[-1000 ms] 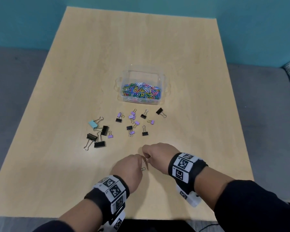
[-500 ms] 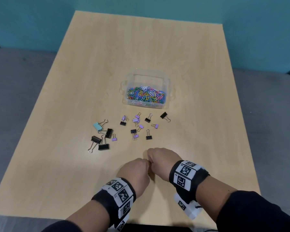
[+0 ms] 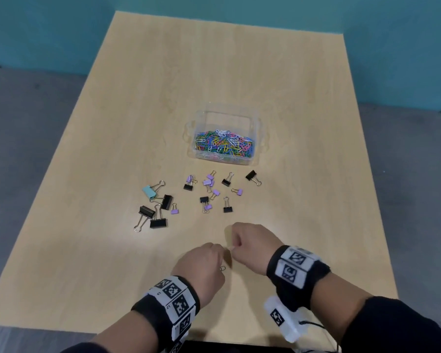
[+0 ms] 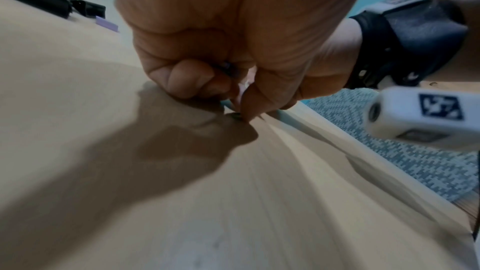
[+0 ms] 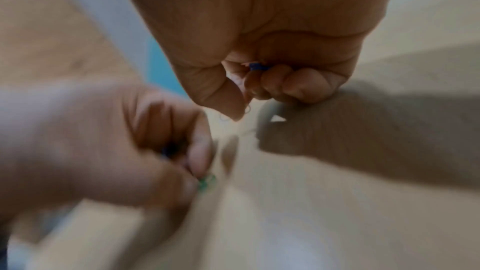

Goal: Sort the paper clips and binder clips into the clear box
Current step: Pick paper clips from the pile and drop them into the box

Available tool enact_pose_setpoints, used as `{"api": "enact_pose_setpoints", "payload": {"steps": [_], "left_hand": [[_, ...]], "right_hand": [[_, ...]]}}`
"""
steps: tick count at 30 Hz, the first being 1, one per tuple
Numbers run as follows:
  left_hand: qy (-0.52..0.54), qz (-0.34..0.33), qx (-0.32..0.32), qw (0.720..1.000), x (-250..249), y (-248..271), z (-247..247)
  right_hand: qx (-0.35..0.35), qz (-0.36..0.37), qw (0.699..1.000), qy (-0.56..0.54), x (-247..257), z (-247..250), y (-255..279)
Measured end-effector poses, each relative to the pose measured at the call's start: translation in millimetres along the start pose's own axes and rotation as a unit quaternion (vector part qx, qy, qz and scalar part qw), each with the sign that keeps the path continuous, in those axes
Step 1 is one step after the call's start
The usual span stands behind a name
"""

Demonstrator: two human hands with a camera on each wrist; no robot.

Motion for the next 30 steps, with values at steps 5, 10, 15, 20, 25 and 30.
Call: {"api": "enact_pose_setpoints", "payload": {"steps": [5,10,15,20,25,30], "left_hand": [[-0.042,-0.021,0.006,0.999,-3.2,-2.5,-5.0],[0.01,-0.048,0.023,0.999,-1.7,-1.7,-10.2],[0.617,-0.011,-0.012,0.787,43.6,-8.5,18.4],[0.773,-0.116,-0.04,0.622,55.8,-23.3,99.8],[0.741,-0.088,-0.144,0.65,59.4,-65.4,180.2],[0.601,-0.087,-0.11,0.787,31.1,-98.0,215.6]], "right_hand": [[-0.034,0.009,0.849,-0.528,-43.4,4.2,8.6],[-0.025,0.071,0.677,-0.732,-40.1,19.4,11.3],[-0.006,0.087,0.6,-0.795,-22.8,49.9,-1.7],[-0.104,0.075,0.712,-0.691,-8.2,123.5,-23.9],[-0.153,0.092,0.787,-0.591,23.6,186.5,-42.3],[-0.121,0.036,0.876,-0.465,25.3,197.9,-47.3]]}}
Point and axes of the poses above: each hand's wrist, its own y-axis away from the middle knuckle, its own z-axis out of the back of the hand, x = y × z, the point moved 9 cm from there along -y, towards the middle knuckle, and after that the axes turned 13 degrees about x, right-handed, at the moved point
